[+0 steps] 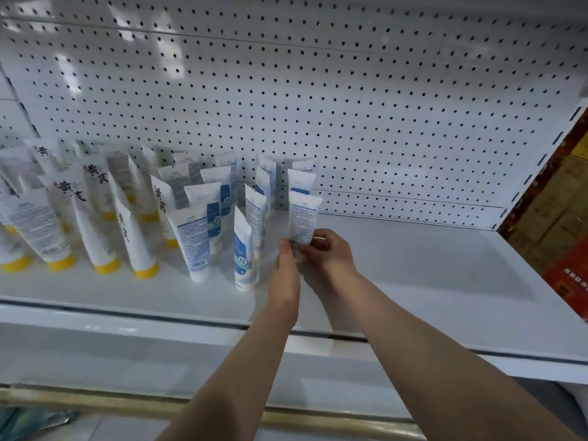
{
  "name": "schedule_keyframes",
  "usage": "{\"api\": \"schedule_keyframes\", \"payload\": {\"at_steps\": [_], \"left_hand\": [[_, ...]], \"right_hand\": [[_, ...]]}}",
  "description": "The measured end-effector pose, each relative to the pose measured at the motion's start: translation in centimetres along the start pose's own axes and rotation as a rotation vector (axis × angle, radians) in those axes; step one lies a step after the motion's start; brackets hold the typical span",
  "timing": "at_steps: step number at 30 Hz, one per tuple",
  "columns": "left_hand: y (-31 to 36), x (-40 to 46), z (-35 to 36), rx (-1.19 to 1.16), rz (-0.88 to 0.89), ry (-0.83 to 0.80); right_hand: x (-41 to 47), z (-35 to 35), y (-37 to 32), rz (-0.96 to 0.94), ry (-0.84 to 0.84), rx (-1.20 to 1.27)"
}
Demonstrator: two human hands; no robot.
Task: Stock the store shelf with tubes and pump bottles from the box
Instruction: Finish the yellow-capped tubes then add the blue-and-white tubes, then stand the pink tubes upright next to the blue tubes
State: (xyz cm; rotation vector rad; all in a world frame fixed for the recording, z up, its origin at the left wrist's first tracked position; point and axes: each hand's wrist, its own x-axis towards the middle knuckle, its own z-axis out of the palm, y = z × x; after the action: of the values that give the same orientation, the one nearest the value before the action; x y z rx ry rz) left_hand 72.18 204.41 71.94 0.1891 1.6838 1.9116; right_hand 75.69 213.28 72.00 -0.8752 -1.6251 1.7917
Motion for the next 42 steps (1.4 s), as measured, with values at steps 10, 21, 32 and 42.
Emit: {"api": "schedule_keyframes", "payload": {"at_steps": [10, 21, 32, 42], "left_hand": [[-0.3, 0.4, 0.5, -0.117, -0.007, 0.027], [0.3, -4.7, 3.7, -0.043, -0.012, 0.1], [-6.3, -16.7, 14.2, -0.118, 0.033, -0.115], [-20.0, -22.8, 19.4, 0.136, -0.176, -0.259]], "right_hand": [[2.6, 0.6, 0.9, -0.008, 0.004, -0.181], [-2.1, -6.3, 0.0, -0.048, 0.087, -0.142], [-13.7, -21.6, -1.0, -0.079, 0.337, 0.048], [-23.4, -32.4, 7.0, 0.061, 0.599, 0.046]]}}
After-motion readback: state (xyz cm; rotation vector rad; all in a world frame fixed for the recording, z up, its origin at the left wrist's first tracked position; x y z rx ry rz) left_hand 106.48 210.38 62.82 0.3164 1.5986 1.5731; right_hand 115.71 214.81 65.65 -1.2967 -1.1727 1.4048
